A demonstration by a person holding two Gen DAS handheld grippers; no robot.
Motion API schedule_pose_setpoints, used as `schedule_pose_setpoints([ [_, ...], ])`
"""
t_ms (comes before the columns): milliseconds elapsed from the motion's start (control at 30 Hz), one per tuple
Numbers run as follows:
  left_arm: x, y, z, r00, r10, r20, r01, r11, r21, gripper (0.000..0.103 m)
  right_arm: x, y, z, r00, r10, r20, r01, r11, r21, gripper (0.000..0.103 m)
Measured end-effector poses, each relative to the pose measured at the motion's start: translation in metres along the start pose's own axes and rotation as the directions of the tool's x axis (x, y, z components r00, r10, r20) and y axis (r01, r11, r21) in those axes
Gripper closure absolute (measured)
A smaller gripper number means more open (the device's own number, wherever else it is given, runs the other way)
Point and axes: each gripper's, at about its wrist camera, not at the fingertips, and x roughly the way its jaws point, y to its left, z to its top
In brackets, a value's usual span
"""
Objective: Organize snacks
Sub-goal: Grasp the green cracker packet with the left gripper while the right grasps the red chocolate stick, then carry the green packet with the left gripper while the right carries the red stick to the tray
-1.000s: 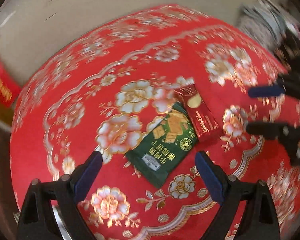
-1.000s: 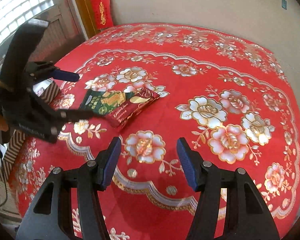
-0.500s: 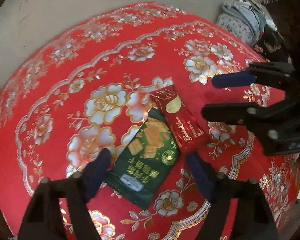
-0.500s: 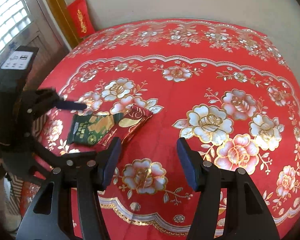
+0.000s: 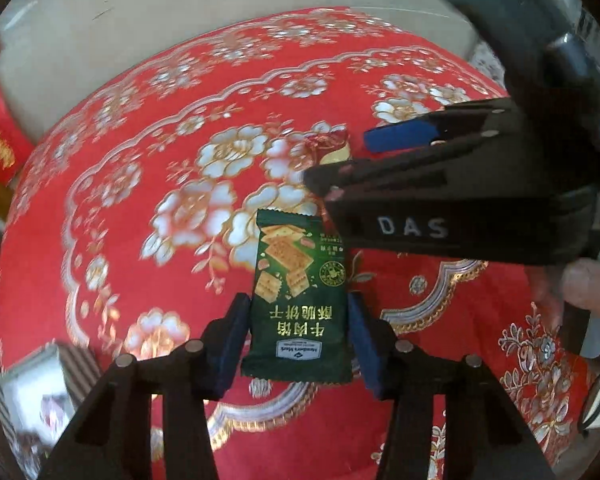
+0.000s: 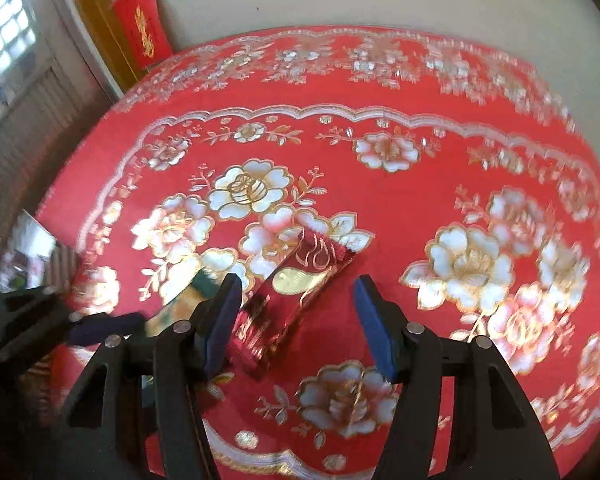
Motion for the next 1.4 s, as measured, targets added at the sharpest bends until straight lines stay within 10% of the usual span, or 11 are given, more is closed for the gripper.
schedule_pose_setpoints([
  [133,0.000,0.001,0.000,0.998,0.059,0.002,-0.058,0.997,-0.040,0.022,-0.001,0.002,-0.006,0.994,-0.105,0.002,0.105,0.990,-0.098,0.044],
  [467,0.011,0.005,0.004,0.998,0.061,0.004,-0.060,0.994,-0.096,0.011,0.001,-0.005,-0.002,0.999,-0.037,0.032,0.042,0.984,-0.173,0.044],
  [700,0.003,-0.001,0.001,1.000,0.000,0.021,0.002,0.996,-0.092,0.051,0.001,-0.003,0.000,0.999,0.044,0.008,-0.039,0.951,-0.306,0.066],
  [1400,-0.034,0.017,-0.023,0.994,0.054,0.092,-0.037,0.983,-0.181,0.054,-0.054,-0.005,-0.033,0.985,0.158,0.074,-0.137,0.963,-0.232,0.070],
])
